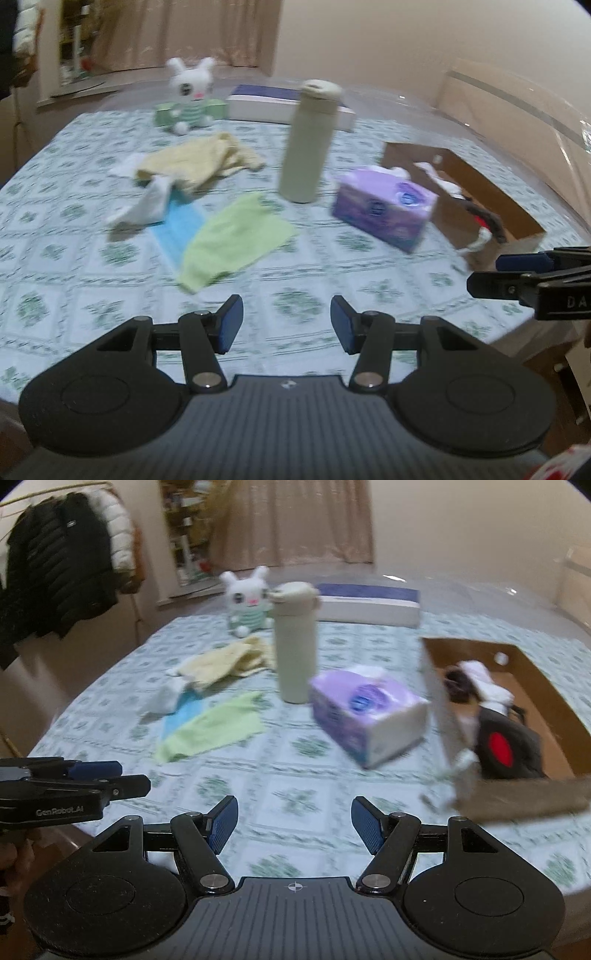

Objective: Organize soft objects
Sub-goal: 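Move both open tools back toward the items on the bed, then grasp the light green cloth with the right tool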

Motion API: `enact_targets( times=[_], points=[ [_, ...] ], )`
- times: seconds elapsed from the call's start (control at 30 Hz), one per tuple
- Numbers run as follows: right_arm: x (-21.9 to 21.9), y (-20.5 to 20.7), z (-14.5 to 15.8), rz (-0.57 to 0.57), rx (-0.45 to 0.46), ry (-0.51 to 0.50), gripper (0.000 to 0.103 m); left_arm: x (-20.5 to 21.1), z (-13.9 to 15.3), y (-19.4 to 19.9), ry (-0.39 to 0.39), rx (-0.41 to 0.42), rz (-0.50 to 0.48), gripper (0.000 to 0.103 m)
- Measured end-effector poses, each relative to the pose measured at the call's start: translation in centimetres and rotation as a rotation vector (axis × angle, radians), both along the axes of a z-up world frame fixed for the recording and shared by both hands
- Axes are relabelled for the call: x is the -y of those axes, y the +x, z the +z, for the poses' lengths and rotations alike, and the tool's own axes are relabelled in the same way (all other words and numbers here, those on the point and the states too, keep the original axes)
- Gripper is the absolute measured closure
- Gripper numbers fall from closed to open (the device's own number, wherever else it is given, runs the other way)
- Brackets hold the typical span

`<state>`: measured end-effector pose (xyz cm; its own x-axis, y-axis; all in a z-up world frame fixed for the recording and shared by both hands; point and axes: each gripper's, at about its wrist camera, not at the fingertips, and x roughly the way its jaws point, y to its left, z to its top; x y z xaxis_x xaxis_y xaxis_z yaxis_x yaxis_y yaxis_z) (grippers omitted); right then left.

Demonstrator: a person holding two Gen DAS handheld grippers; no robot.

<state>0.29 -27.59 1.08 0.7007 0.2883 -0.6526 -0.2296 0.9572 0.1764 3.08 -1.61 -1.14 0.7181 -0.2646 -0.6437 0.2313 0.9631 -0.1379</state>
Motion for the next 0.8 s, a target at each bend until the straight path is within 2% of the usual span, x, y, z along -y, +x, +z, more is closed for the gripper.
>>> enact_targets(
  times=[0.23, 0.43, 0.8],
  points=[
    [-4.9, 2.2, 0.0, 0.101, 0.029, -0.006, 0.035, -4.3, -0.3, 0.9, 0.000, -0.003, 0.076, 0.055],
    [-8.7, 4.9, -0.4, 0.180, 0.045, -0.027, 0.035, -6.9, -0.5, 2.9, 0.019, 0.000, 0.101, 0.055],
    [-12.9, 10.2, -2.2, 0.237, 0.045, -0.052, 0.035, -10.5, -1.4, 7.8, 0.043, 0.002, 0.122, 0.055]
  ],
)
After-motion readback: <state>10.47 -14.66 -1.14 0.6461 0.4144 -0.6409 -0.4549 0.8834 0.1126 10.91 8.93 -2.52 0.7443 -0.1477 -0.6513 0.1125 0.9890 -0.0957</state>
